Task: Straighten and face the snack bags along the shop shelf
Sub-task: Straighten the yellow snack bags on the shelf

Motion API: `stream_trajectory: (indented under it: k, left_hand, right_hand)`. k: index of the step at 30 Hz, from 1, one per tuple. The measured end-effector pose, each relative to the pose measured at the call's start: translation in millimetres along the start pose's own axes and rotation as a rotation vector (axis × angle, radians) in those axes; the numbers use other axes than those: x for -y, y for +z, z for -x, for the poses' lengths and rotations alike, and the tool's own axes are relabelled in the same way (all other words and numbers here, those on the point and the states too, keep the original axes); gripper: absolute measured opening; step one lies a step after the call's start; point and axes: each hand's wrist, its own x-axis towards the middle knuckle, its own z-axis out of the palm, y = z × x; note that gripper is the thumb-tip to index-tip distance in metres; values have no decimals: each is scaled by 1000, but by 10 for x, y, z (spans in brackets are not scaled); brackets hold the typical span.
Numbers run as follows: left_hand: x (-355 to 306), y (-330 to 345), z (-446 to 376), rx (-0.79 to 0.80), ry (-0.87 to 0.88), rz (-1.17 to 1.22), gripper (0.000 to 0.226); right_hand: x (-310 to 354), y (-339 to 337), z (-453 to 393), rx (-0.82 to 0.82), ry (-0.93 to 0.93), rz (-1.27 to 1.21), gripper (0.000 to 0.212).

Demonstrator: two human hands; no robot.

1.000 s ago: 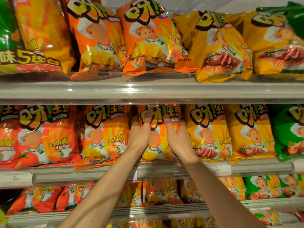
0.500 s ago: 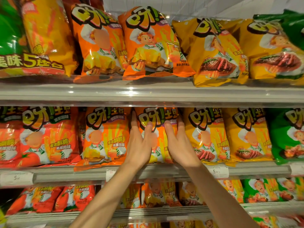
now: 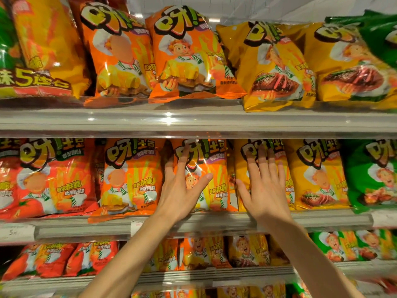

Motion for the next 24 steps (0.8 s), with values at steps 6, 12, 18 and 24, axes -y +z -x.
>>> stream_trajectory:
  k: [6,12,18,24]
  left_hand:
    - [-14,58,22,6,5,-26,84]
    - [74,-4,66,-65,36,83,63]
    - [70,44,41,-115,29,103,51]
    - [22,93,4,-81,26,120,49]
  right_hand:
    - [-9,-6,16,13,26,-19,63]
    - [225,-120,73,-228,5,-489,44]
    - [680,-23,-34,116,93,-705,48]
    - [643,62,-51,147,118,-697,52]
